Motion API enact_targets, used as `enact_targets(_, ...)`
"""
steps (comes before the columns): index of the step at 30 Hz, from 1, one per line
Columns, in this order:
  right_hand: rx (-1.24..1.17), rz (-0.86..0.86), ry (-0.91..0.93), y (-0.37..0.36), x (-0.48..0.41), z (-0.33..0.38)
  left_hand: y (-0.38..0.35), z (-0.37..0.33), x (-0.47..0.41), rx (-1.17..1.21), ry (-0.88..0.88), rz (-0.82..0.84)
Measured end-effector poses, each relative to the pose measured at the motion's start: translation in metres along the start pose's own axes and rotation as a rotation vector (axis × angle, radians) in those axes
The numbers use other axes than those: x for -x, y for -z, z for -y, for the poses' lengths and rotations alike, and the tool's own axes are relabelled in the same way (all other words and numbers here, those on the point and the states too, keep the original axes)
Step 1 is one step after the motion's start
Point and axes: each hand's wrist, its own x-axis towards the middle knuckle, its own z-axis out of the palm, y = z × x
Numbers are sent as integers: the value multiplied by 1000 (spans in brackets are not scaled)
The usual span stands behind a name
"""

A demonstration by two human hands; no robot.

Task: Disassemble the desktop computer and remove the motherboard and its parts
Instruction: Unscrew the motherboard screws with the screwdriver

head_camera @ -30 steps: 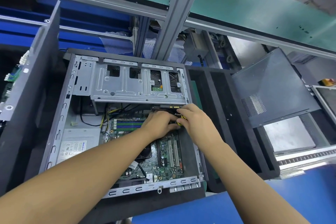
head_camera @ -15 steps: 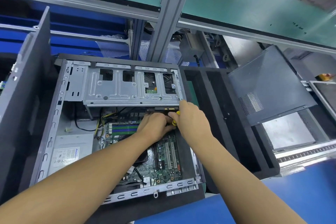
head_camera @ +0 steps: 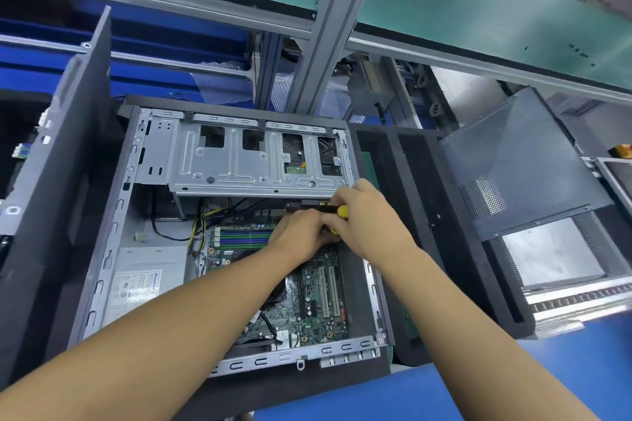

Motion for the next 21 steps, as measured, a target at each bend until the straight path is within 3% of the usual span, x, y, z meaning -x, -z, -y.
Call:
enact_targets(2,59,-89,-100,3,-2,0,0,-1,-1,-2,12,-22)
enact_targets(5,195,-51,-156,6,-6,-1,-3,-1,-3,10,10,-26)
enact_targets(13,135,64,-9,10,-8,1,-4,8,-7,84,-47,82)
enact_targets(16,63,95,-27,12,-8,-1,-5,7,-5,57,-35,21)
enact_targets(21,-52,-22,-160,12,-6,-1,-5,2,-2,31,-33,-42)
